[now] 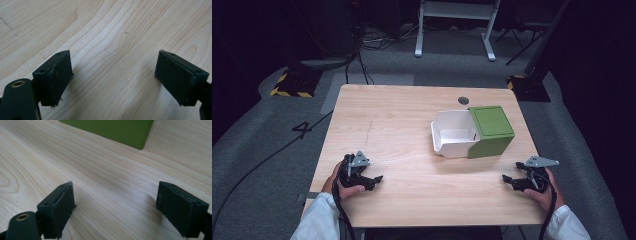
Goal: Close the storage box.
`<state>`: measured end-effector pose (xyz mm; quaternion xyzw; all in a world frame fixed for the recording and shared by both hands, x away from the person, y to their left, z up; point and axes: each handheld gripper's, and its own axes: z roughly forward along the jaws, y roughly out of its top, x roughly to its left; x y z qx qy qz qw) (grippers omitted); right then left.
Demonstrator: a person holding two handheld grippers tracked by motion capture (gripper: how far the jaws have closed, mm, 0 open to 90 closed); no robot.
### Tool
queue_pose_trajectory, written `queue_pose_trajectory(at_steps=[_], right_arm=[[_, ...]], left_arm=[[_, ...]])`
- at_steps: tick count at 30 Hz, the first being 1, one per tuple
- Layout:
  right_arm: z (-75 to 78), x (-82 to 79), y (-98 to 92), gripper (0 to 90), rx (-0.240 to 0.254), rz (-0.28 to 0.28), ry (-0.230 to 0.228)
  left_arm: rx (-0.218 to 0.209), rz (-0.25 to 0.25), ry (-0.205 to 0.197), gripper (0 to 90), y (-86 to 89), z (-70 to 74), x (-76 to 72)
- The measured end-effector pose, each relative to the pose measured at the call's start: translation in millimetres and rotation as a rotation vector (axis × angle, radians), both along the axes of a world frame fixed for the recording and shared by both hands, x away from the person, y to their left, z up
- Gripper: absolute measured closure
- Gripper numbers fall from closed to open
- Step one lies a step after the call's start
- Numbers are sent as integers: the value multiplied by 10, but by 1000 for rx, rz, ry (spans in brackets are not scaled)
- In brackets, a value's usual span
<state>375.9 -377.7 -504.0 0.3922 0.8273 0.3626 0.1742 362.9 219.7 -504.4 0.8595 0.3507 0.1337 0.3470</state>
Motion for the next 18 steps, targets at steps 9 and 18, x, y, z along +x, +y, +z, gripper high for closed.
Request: queue_pose_trajectory(at_steps=[9,18], right_arm=[[0,0,5,148,1,-2,1],[0,2,6,148,1,-2,1]], left_arm=[[4,14,11,137,-29,6,11],[-19,2,18,199,-211,90,110]])
